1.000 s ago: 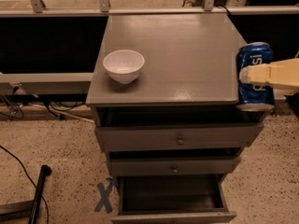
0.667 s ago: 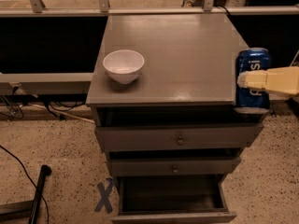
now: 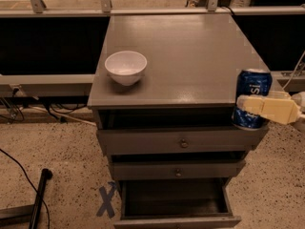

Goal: Place pepsi can into bottom drawer

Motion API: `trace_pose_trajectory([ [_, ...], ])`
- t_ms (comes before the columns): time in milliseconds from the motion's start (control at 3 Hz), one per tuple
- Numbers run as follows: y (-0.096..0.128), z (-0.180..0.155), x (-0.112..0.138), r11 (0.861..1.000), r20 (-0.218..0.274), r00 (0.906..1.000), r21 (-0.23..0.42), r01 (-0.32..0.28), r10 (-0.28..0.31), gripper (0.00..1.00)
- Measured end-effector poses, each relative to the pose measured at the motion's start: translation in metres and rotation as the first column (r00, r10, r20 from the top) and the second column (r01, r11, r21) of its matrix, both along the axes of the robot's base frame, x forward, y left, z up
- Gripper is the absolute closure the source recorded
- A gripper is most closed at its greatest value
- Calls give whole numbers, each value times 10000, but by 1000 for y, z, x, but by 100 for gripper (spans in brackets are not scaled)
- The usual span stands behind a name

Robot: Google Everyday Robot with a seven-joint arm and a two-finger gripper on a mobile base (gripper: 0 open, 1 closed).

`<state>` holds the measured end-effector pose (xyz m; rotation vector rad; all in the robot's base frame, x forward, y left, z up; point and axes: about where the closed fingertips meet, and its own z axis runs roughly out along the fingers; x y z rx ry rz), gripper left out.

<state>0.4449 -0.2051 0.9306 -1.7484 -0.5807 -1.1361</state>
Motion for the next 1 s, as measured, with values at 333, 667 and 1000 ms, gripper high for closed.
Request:
trace_pose_trajectory([
  [333,-1,-8,-3,9961,1353,9890,-724,-501,596,100],
  [667,1,-9,-4,9941,1640,9836,-906,-604,747,100],
  [1000,5,-15,-6,9891,1840,9768,-1170,-893,1100,100],
])
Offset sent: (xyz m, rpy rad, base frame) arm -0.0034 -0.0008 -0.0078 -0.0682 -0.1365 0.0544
